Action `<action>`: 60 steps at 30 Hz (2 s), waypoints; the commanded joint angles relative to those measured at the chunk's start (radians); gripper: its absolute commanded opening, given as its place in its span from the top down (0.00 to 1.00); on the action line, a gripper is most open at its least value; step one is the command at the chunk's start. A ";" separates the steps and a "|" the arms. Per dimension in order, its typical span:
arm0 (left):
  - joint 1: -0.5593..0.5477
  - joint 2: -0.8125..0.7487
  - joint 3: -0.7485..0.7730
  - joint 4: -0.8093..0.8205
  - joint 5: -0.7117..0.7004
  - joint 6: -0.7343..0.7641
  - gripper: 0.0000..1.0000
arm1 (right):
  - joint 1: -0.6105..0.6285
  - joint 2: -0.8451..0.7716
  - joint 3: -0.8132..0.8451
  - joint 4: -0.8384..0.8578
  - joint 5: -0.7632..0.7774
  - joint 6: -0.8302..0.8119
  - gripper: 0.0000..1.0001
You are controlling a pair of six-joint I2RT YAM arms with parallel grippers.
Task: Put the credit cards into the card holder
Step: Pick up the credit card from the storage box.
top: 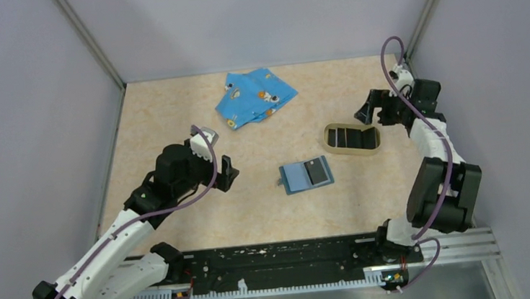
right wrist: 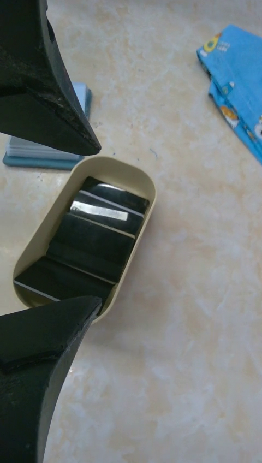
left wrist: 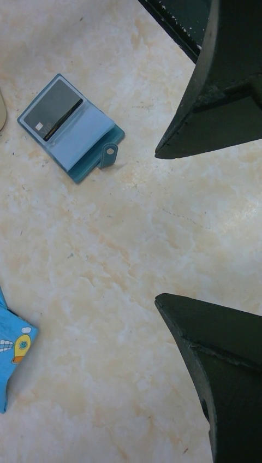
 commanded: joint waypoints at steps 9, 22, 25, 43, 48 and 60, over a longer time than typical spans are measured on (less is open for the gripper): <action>0.003 -0.013 0.003 -0.017 -0.024 0.034 0.01 | -0.050 0.125 0.107 -0.102 0.121 -0.007 0.11; 0.004 -0.009 0.001 -0.019 -0.062 0.039 0.01 | -0.051 0.185 0.156 -0.193 0.160 -0.024 0.38; 0.004 -0.009 0.001 -0.019 -0.063 0.039 0.01 | -0.051 0.208 0.166 -0.218 0.171 -0.033 0.42; 0.004 -0.008 0.001 -0.019 -0.068 0.040 0.01 | -0.050 0.276 0.184 -0.256 0.169 -0.017 0.50; 0.003 -0.005 0.001 -0.019 -0.069 0.040 0.01 | -0.050 0.299 0.192 -0.271 0.162 -0.015 0.51; 0.004 -0.003 0.001 -0.020 -0.069 0.040 0.01 | -0.051 0.331 0.195 -0.283 0.150 -0.005 0.53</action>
